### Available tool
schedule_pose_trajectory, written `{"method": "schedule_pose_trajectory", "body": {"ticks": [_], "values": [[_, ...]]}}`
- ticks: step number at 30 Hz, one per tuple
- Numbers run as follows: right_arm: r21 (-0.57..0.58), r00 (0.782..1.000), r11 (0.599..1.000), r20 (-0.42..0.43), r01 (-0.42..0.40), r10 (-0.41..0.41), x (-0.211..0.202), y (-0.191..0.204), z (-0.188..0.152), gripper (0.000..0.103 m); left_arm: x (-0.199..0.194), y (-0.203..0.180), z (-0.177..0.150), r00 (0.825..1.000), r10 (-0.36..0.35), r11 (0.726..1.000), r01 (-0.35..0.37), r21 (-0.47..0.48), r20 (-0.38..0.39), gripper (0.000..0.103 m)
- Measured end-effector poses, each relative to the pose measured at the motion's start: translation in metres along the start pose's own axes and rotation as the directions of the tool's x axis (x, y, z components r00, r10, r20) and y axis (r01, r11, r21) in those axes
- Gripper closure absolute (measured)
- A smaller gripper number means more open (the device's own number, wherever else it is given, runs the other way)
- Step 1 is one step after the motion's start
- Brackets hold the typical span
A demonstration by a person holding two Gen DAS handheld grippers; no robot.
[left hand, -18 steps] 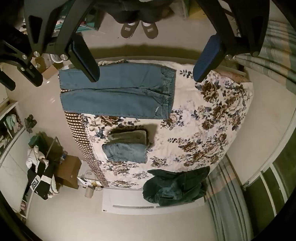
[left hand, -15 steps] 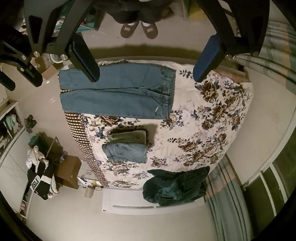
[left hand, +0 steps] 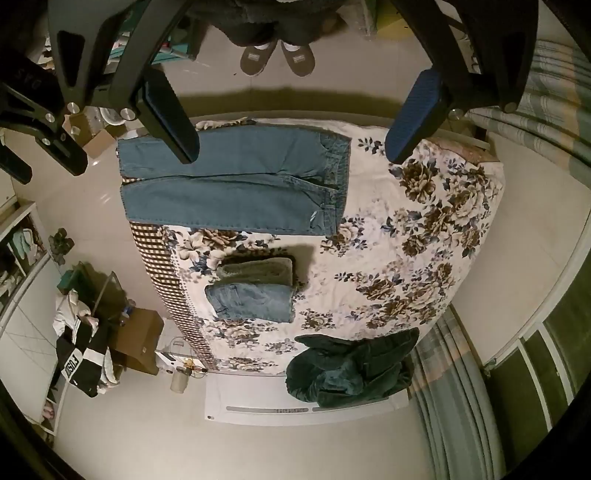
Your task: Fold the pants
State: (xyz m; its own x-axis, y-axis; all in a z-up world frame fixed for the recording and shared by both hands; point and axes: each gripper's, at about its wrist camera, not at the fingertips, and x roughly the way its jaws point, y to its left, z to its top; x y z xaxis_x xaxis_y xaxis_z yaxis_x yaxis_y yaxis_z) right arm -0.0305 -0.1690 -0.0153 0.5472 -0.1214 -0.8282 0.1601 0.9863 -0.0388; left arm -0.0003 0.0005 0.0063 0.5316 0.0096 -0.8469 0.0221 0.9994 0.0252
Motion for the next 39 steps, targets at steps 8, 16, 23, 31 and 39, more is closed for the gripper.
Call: {"method": "schedule_pose_trajectory", "body": {"ticks": [8,16,23,31,39], "values": [[-0.001,1.0,1.0,0.001,0.001,-0.001,-0.0009,-0.0001,0.0001,0.0,-0.0046,0.0003,0.0024,1.0,0.002,1.0,-0.002,-0.001,0.005,0.0],[-0.001,1.0,1.0,0.001,0.001,-0.001,-0.0016,-0.0001,0.0001,0.0,-0.0058,0.0008,0.0031,1.0,-0.002,1.0,0.002,-0.001,0.007,0.0],[-0.003,1.0,1.0,0.001,0.003,-0.003,-0.0022,0.0002,0.0,0.0,-0.0055,0.0007,0.0027,1.0,-0.001,1.0,0.001,-0.001,0.009,0.0],[-0.002,1.0,1.0,0.001,0.001,-0.001,-0.0026,-0.0002,0.0,0.0,-0.0063,0.0011,0.0026,1.0,-0.001,1.0,0.001,-0.001,0.011,0.0],[-0.003,1.0,1.0,0.003,0.003,-0.003,-0.0029,-0.0002,0.0005,0.0,-0.0056,0.0011,0.0015,1.0,-0.002,1.0,0.002,-0.001,0.012,0.0]]}}
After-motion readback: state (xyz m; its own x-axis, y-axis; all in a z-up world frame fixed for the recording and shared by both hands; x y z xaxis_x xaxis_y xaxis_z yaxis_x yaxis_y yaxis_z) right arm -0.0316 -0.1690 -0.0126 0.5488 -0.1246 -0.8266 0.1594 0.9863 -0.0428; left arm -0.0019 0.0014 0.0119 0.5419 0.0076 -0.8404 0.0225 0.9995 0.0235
